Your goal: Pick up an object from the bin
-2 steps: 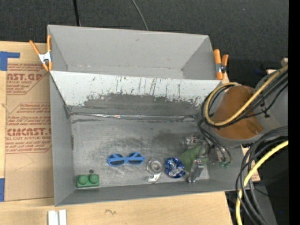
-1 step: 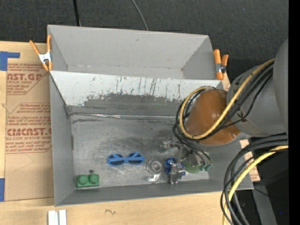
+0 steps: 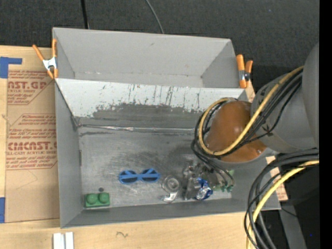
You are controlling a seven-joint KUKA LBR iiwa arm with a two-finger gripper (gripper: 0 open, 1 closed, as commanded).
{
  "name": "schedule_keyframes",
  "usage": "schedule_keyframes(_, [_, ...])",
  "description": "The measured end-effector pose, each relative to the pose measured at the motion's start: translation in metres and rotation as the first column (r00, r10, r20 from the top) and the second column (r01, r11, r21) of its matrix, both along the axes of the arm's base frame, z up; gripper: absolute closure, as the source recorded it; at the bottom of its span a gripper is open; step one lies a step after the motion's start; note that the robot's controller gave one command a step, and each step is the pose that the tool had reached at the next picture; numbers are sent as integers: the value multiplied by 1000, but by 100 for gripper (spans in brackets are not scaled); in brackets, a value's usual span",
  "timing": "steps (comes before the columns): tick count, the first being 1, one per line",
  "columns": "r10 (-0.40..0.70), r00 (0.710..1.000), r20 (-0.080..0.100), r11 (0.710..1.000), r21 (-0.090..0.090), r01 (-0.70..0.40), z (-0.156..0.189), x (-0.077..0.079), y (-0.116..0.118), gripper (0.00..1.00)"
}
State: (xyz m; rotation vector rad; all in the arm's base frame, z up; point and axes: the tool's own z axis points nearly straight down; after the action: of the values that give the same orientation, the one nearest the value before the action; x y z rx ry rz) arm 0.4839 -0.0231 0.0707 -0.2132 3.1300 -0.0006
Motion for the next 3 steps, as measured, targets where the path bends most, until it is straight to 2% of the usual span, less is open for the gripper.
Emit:
schedule_keyframes(1, [-1,1000,16,1000,0,1,3,4,0,0])
schedule_keyframes(2, [230,973,24,973,-2,-231,4,4,-27,0])
schedule_keyframes(3, [232,972,17,973,-2,-232,4,2,-28,100])
